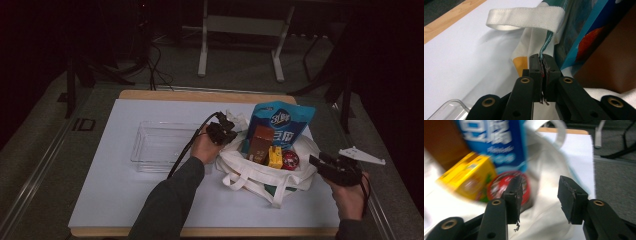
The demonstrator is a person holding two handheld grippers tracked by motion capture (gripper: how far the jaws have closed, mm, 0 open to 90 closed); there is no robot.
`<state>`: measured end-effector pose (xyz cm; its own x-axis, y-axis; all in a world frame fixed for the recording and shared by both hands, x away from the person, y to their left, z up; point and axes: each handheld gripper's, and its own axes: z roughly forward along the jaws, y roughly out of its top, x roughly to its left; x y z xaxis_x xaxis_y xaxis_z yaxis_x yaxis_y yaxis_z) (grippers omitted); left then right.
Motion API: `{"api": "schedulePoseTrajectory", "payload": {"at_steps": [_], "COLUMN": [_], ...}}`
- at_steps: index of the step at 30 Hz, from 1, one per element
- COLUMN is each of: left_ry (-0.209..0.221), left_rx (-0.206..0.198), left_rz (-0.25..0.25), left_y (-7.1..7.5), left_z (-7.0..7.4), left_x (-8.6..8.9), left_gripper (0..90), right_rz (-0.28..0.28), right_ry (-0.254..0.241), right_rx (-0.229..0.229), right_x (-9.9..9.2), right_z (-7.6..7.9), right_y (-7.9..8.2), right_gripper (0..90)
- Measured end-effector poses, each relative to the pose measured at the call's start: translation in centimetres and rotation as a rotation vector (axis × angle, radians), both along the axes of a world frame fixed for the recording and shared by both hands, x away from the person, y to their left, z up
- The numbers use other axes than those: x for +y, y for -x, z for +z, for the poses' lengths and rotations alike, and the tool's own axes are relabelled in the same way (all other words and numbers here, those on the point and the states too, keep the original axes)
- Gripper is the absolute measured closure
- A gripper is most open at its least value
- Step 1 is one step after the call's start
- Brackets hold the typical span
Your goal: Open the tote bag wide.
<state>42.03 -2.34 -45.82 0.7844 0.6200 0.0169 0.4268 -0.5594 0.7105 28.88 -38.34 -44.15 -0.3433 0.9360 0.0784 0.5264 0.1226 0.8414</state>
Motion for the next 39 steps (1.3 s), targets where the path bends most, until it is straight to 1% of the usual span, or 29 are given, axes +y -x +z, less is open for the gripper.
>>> {"api": "schedulePoseTrajectory", "payload": {"at_steps": [4,5,6,7,8,9,11,12,13,14,16,17,18,19,20,21,22,23,25,26,27,28,29,30,32,33,35,38,39], "left_ry": [-0.003,-0.003,-0.003,0.004,0.005,0.008,0.011,0.010,0.011,0.014,0.008,0.013,0.017,0.017,0.022,0.027,0.027,0.049,0.058,0.075,0.075,0.087,0.087,0.105,0.112,0.114,0.136,0.154,0.154], "left_rx": [-0.001,-0.002,-0.002,0.001,0.002,0.001,0.001,-0.001,0.000,-0.002,-0.007,-0.008,-0.009,-0.009,-0.019,-0.025,-0.025,-0.038,-0.044,-0.060,-0.060,-0.077,-0.077,-0.090,-0.098,-0.105,-0.116,-0.114,-0.116], "left_rz": [-0.001,0.000,0.000,0.006,0.007,0.008,0.010,0.009,0.003,0.002,-0.002,-0.002,-0.002,-0.002,-0.005,-0.010,-0.010,-0.015,-0.018,-0.018,-0.018,-0.017,-0.017,-0.021,-0.019,-0.021,-0.029,-0.041,-0.045], "left_y": [0.0,0.1,0.1,0.1,0.1,0.1,0.2,0.2,0.3,0.3,0.4,0.5,0.6,0.6,1.0,1.1,1.1,1.7,2.0,2.6,2.6,3.2,3.2,3.8,4.1,4.3,4.8,5.3,5.4], "left_z": [0.0,0.0,0.0,-0.1,-0.1,-0.2,-0.2,-0.3,-0.2,-0.2,0.0,0.0,0.1,0.1,0.4,0.6,0.6,1.0,1.1,1.4,1.4,1.7,1.7,2.0,2.1,2.3,2.7,3.0,3.0], "left_x": [0.0,0.0,0.0,0.0,0.0,0.0,-0.1,-0.2,-0.2,-0.2,-0.1,-0.1,-0.1,-0.1,-0.2,-0.2,-0.2,-0.1,-0.1,0.0,0.0,0.2,0.2,0.5,0.6,0.8,1.2,1.4,1.4], "left_gripper": [86.8,86.8,86.7,86.7,86.5,86.4,86.1,86.1,85.4,84.8,83.9,83.4,82.7,81.8,80.7,79.5,77.9,76.5,74.4,73.7,72.8,71.9,71.4,70.7,69.5,69.5,68.5,68.4,68.4], "right_rz": [0.079,0.093,0.093,0.134,0.155,0.171,0.177,0.192,0.229,0.240,0.253,0.258,0.247,0.247,0.227,0.227,0.227,0.227,0.225,0.223,0.223,0.218,0.213,0.205,0.197,0.197,0.184,0.167,0.158], "right_ry": [-0.006,0.000,0.000,-0.025,-0.017,0.016,0.021,0.012,0.017,0.031,0.054,0.068,0.079,0.079,0.056,0.050,0.050,0.044,0.035,0.028,0.028,0.030,0.031,0.030,0.023,0.023,0.023,0.036,0.035], "right_rx": [0.000,0.000,0.000,0.007,0.014,0.015,0.013,0.011,-0.001,-0.004,0.005,0.009,0.017,0.017,0.054,0.069,0.069,0.115,0.122,0.139,0.139,0.147,0.151,0.153,0.157,0.157,0.152,0.148,0.146], "right_x": [0.8,1.1,1.1,1.7,2.0,2.5,2.7,2.9,3.6,4.0,5.1,5.5,5.9,5.9,6.1,6.1,6.1,6.0,5.9,5.8,5.8,5.9,5.9,6.0,6.0,6.0,6.1,6.3,6.4], "right_z": [-1.2,-1.8,-1.8,-2.7,-2.8,-3.0,-3.0,-3.1,-3.3,-3.4,-3.8,-4.1,-4.5,-4.5,-5.7,-6.2,-6.2,-7.5,-7.6,-7.7,-7.7,-7.8,-8.0,-8.2,-8.3,-8.3,-8.5,-8.5,-8.6], "right_y": [2.4,3.2,3.2,3.9,4.0,4.1,4.1,3.9,3.7,3.5,3.1,2.8,2.4,2.4,1.6,1.5,1.5,1.3,1.3,1.3,1.3,1.3,1.3,1.3,1.3,1.3,1.3,1.4,1.4], "right_gripper": [56.1,55.6,55.6,54.7,54.2,54.2,54.2,54.3,60.0,63.5,69.0,72.5,76.3,76.3,83.1,84.4,84.4,85.0,85.0,85.1,85.1,84.9,84.6,84.4,84.1,84.1,83.8,82.6,81.8]}}
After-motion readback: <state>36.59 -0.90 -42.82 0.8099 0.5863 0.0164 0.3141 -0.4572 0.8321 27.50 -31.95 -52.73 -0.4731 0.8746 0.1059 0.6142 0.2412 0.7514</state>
